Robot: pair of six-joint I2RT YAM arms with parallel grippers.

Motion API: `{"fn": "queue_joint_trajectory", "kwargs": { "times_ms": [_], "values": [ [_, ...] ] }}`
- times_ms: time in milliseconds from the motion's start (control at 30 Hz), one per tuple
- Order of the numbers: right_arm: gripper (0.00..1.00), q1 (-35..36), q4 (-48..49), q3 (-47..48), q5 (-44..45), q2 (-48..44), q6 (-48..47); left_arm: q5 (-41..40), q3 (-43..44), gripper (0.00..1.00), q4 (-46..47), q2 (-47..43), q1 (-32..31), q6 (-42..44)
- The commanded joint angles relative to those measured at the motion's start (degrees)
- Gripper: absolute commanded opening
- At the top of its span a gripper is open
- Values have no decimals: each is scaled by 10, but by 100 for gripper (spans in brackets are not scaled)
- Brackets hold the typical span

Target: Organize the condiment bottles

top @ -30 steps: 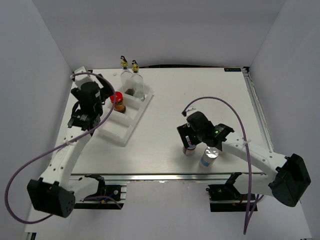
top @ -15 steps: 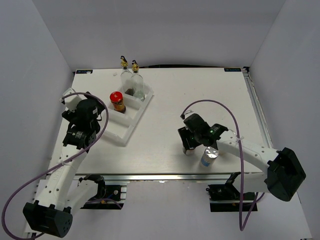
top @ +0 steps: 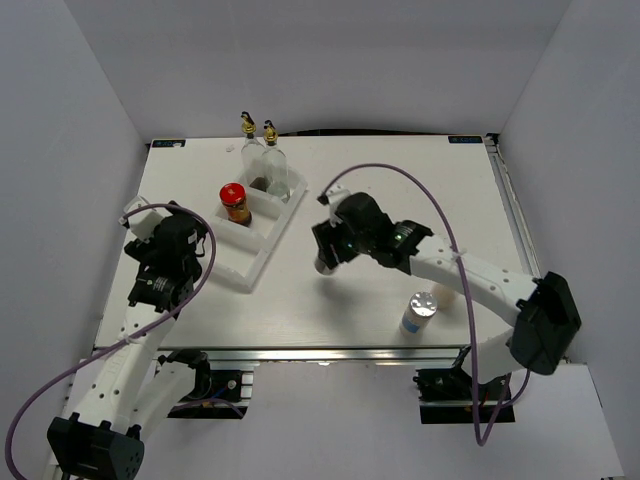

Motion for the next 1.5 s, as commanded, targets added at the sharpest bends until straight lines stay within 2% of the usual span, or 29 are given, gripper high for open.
{"fn": "queue_joint_trajectory", "kwargs": {
  "times_ms": [0, 167, 400, 500, 633, 767, 867, 933, 967, 1000, 1033, 1067, 1100, 1333, 1467],
  "values": [
    [12, 21, 134, 111, -10, 72, -46, -1, -15, 98, 5, -18, 2, -9],
    [10, 37, 154, 282, 11, 191, -71, -6, -28, 98, 15, -27, 2, -12],
    [8, 40, 162, 451, 45, 348, -92, -14, -25, 98, 18, -28, 2, -9],
    [8, 40, 168, 480, 48, 391, -95, -18, -23, 98, 19, -29, 2, -12],
    [8, 39, 248, 486, 71, 429, -89, -22, -24, 98, 21, -27, 2, -11],
    [8, 40, 253, 519, 81, 470, -91, -15, -26, 98, 24, -27, 2, -10],
    [18, 40, 241, 536, 77, 502, -92, -9, -28, 98, 26, -24, 2, -9],
    [33, 40, 238, 540, 79, 509, -91, -6, -26, 98, 27, -23, 2, -9],
    [42, 40, 238, 540, 79, 514, -90, -5, -26, 98, 28, -23, 2, -9],
    [57, 39, 227, 540, 78, 515, -89, -5, -26, 98, 28, -23, 2, -10],
    [68, 40, 219, 541, 76, 516, -87, -5, -27, 98, 28, -23, 2, -10],
    [75, 39, 215, 541, 76, 516, -84, -5, -28, 98, 30, -23, 1, -10],
    [89, 40, 212, 541, 76, 513, -81, -5, -28, 98, 28, -23, 2, -11],
    [89, 40, 200, 510, 51, 461, -80, 3, -15, 98, 26, -15, 2, -11],
    [89, 39, 184, 474, 39, 393, -74, 14, 3, 98, 29, -15, 1, -9]
  ]
}}
